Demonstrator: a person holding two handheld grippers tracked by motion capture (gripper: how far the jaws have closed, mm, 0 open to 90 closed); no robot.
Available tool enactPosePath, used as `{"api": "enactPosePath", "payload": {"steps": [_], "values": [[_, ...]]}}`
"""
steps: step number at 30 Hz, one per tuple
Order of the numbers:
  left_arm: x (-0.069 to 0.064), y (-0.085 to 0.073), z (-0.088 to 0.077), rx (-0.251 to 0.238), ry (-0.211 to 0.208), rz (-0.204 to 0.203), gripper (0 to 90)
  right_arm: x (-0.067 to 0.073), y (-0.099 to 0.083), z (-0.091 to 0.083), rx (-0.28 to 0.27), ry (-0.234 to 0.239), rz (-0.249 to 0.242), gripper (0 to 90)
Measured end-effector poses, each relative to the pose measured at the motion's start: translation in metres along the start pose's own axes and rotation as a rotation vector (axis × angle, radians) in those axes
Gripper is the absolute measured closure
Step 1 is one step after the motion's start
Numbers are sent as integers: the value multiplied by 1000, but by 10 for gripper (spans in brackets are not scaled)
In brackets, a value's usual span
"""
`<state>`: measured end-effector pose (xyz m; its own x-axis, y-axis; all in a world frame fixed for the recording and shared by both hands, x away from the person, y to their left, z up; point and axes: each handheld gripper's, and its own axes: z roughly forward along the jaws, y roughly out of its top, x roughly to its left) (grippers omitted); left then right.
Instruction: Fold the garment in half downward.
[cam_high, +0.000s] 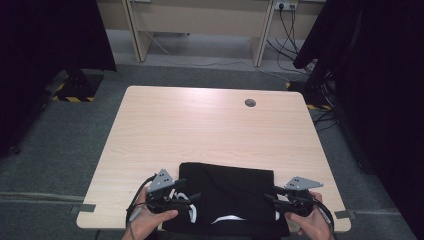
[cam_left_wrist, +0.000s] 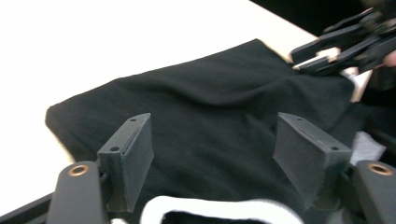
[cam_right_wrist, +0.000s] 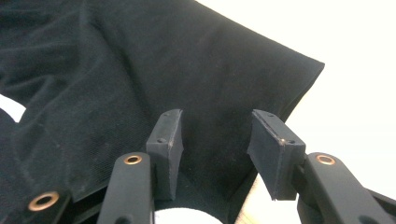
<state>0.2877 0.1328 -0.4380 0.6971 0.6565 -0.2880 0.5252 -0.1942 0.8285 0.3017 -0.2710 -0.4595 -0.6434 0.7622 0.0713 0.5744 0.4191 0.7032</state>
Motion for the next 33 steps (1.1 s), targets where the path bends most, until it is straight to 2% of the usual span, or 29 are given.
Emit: {"api": "enactPosePath", "payload": {"steps": [3,5,7,8,10,11,13,19,25,28,29,30,31,33], "values": [[1,-6,8,59,56,38,255,0,-3,6,24,-5,-9,546],[2,-12,16,104,97,55,257,1,-3,8,21,-11,-9,547],[3,-18,23,155,155,107,267,1,-1,9,31,-19,-25,551],[5,-20,27,178,177,120,273,1,0,10,32,-26,-27,552],[12,-23,33,201,181,106,280,-1,2,12,36,-30,-28,554],[14,-23,35,190,174,109,285,-2,4,14,42,-34,-32,554],[19,-19,36,204,173,103,303,-5,9,17,48,-41,-35,554],[38,-3,54,209,208,134,319,-22,27,32,53,-66,-21,552],[67,22,77,206,207,99,330,-46,46,48,55,-97,9,551],[73,29,80,204,208,76,331,-54,55,53,74,-99,20,542],[73,31,77,174,228,57,314,-57,60,55,87,-107,24,508],[73,31,77,174,228,57,305,-57,61,53,86,-114,27,499],[69,32,69,138,225,50,296,-58,62,51,74,-114,30,499],[65,32,63,120,218,50,273,-57,62,47,54,-113,32,498]]}}
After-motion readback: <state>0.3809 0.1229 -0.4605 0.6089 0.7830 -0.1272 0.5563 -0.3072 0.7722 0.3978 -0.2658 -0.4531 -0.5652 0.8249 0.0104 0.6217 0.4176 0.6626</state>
